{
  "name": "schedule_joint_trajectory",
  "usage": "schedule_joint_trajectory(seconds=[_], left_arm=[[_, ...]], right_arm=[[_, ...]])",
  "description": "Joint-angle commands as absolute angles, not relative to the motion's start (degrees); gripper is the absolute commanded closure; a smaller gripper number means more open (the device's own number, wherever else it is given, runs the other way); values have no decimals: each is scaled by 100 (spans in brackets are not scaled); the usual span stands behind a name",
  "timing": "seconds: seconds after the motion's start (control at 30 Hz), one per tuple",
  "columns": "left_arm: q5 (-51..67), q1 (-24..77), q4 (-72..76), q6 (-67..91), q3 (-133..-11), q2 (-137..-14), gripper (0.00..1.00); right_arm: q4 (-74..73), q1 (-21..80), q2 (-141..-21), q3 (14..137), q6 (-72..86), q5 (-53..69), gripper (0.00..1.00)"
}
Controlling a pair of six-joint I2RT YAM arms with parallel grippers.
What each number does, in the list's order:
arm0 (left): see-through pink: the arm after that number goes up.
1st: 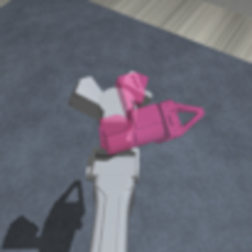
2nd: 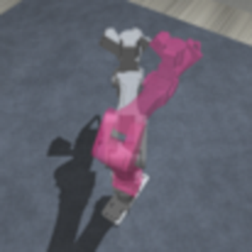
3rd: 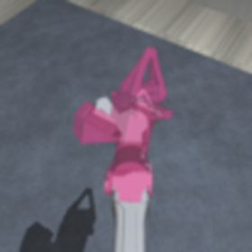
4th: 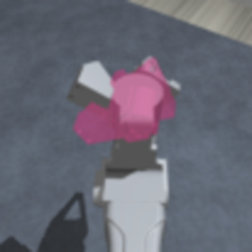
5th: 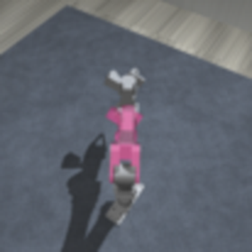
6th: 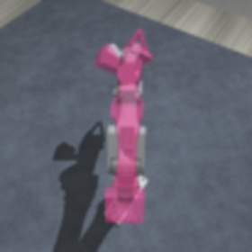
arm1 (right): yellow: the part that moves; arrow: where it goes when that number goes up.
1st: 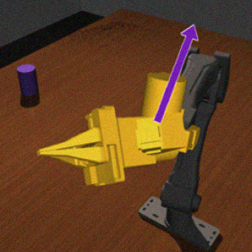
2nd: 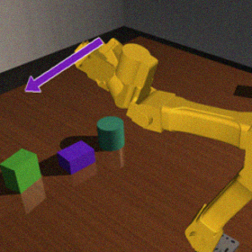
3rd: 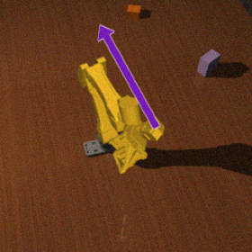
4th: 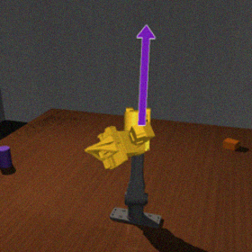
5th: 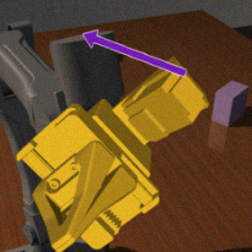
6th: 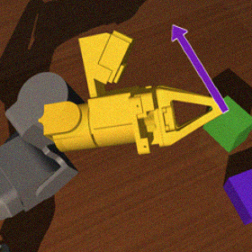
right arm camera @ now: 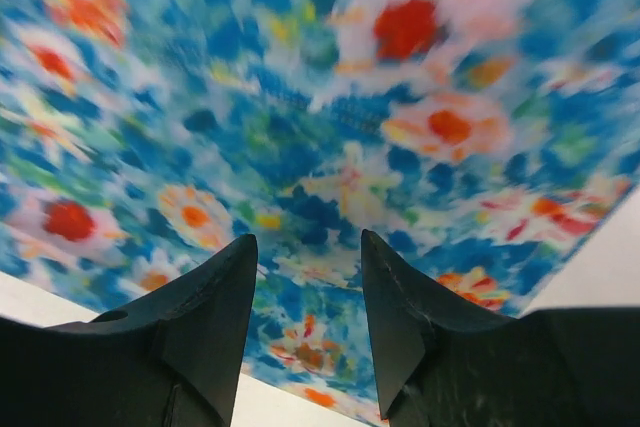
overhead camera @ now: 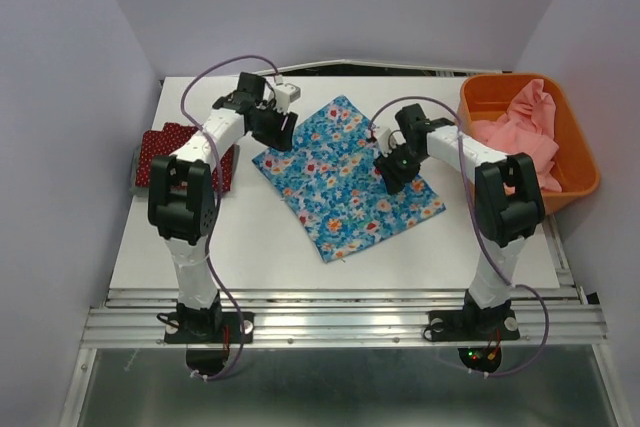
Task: Fold and stack the skirts
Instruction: Flatten the skirt out
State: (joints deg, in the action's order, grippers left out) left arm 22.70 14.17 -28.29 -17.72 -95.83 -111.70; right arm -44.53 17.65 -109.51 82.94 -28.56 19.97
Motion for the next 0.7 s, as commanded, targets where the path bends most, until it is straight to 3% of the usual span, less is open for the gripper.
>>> schedule_joint_trajectory(seconds=[0.0, 0.17, 0.37, 0.53, 0.67], left_arm=[[2593, 1415, -2795, -1494, -8746, -11170, 36], [2514, 1415, -2839, -1406, -8815, -11697, 37], [2487, 1450, -3084, -1494, -9789, -12558, 36], [2426, 1573, -3514, -1705, -10896, -13156, 37], [2557, 1679, -3779, -1846, -10821, -13219, 39]], right_arm=[[-4263, 1837, -11083, 7674, -3533, 1178, 49], [-4570, 2073, -11127, 7120, -3647, 1327, 49], [-4798, 3382, -10986, 6478, -3244, 2126, 49], [-4878, 4227, -11206, 6976, -2576, 3407, 49], [-4992, 4298, -11206, 7549, -2399, 3675, 48]])
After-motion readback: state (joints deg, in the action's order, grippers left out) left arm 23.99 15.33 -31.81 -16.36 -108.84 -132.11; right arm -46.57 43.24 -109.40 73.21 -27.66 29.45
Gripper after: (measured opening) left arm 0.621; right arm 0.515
